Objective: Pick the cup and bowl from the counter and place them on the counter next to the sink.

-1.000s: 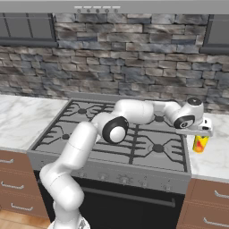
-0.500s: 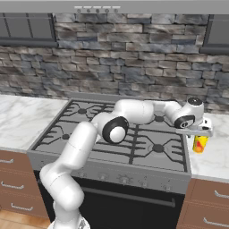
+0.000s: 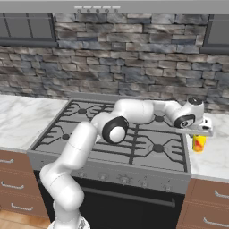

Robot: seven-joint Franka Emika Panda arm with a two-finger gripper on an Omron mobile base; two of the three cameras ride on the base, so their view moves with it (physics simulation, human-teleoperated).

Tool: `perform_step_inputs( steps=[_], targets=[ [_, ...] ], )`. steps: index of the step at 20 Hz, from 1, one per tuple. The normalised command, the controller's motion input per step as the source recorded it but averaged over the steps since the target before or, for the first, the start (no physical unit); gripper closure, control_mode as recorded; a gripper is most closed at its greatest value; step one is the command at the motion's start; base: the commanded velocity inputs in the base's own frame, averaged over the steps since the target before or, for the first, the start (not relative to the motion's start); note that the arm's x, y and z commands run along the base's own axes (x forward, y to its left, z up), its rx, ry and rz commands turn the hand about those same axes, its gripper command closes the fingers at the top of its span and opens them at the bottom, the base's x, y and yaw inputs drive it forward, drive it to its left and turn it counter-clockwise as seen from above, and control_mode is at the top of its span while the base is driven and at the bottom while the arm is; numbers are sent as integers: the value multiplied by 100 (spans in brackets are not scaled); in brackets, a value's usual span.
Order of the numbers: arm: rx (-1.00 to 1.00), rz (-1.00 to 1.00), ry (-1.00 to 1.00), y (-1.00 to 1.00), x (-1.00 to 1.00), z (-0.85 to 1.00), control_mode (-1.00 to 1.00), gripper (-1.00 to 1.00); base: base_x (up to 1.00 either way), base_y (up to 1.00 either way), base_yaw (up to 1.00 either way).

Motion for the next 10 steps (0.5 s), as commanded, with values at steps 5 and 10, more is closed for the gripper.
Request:
perform_step_inputs(
  steps=[5, 10],
  targets=[
    [0, 0, -8, 0, -37, 45, -100, 100, 0, 0, 0],
    [0, 0, -2, 0, -40, 61, -100, 100, 0, 0, 0]
  ],
)
